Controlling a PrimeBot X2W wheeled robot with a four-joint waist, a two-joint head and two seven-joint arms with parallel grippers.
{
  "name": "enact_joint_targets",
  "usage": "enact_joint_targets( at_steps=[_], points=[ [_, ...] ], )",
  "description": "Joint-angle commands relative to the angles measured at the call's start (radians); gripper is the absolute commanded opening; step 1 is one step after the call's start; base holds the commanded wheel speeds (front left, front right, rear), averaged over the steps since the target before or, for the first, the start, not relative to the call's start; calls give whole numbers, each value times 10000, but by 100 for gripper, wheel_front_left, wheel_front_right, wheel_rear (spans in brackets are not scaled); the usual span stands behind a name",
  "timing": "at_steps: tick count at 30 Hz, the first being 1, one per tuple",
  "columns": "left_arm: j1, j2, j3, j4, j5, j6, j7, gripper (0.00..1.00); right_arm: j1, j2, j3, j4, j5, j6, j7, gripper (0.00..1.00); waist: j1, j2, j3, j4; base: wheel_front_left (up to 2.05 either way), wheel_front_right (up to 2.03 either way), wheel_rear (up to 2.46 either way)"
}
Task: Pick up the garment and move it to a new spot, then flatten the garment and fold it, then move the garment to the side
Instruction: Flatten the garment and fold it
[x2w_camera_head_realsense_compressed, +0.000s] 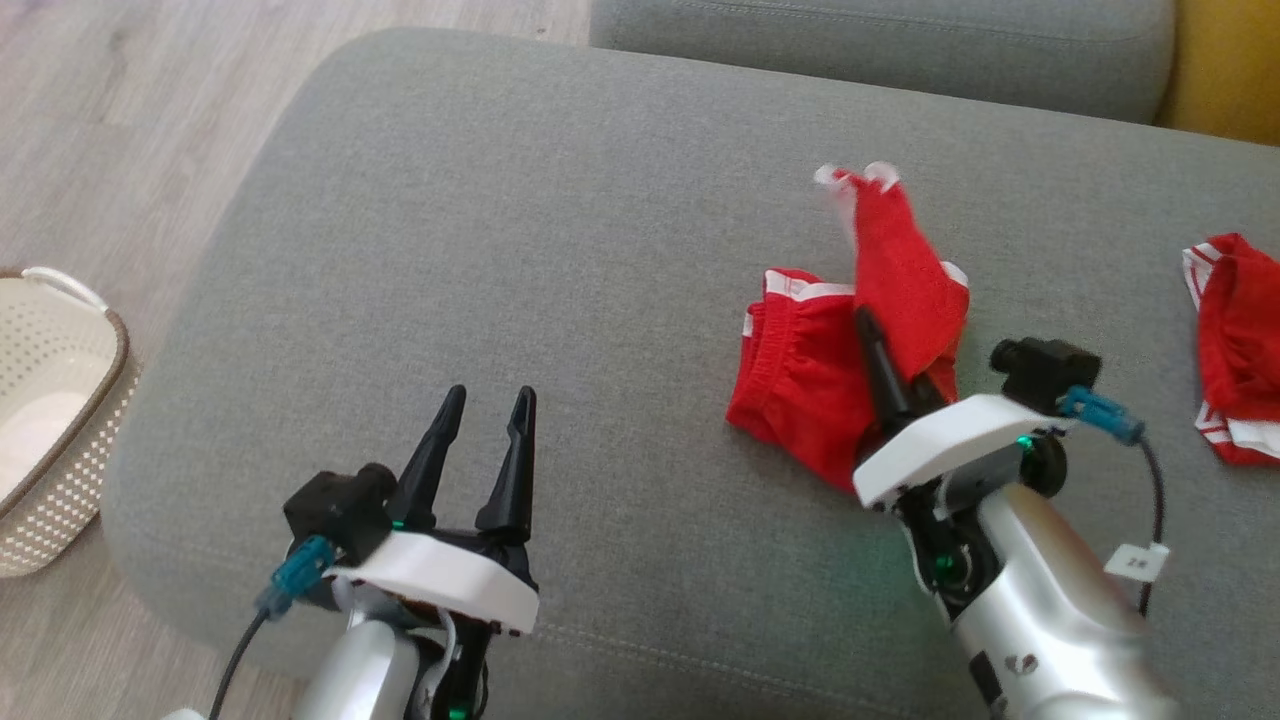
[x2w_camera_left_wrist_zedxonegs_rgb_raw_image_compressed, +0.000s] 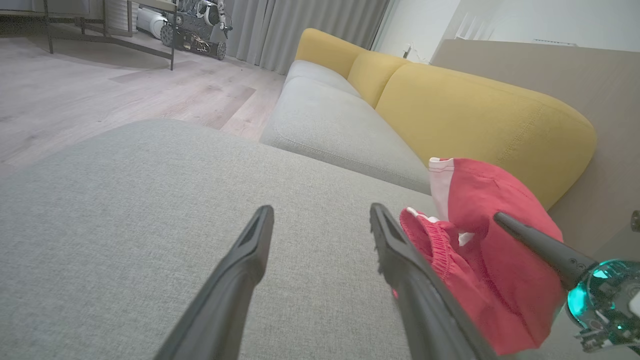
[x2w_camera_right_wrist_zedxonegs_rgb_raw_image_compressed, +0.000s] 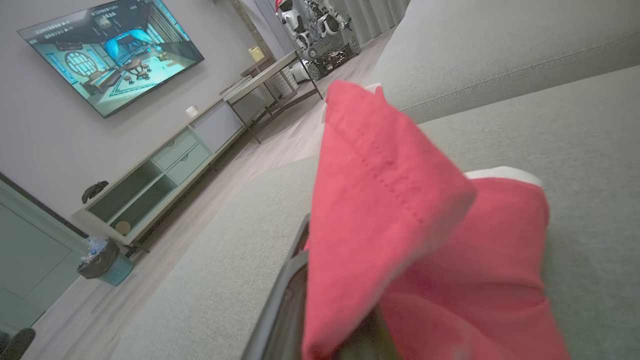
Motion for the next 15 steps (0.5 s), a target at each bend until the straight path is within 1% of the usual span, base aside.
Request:
enact_joint_targets(
  at_steps=[1, 8, 9, 10, 15],
  points=[
    [-257, 49, 279, -282, -28, 47, -122, 100, -110, 64, 376, -341, -165, 67, -8, 0, 0, -1, 18, 57, 0, 0, 0],
    [-219, 49, 307, -240, 13, 33, -122, 100, 108, 64, 1207, -432, -122, 67, 138, 0, 0, -1, 57, 116, 0, 0, 0],
    [-214, 49, 307, -231, 21, 31, -122, 100, 115, 64, 1285, -405, -169, 67, 139, 37, 0, -1, 60, 107, 0, 0, 0],
    [-214, 49, 303, -223, 26, 29, -122, 100, 118, 64, 1358, -375, -211, 67, 135, 100, 0, -1, 68, 101, 0, 0, 0],
    [-262, 49, 274, -203, 33, 17, -122, 100, 149, 64, 2026, -400, 109, 67, 423, 100, 0, -1, 127, 81, 0, 0, 0]
  ],
)
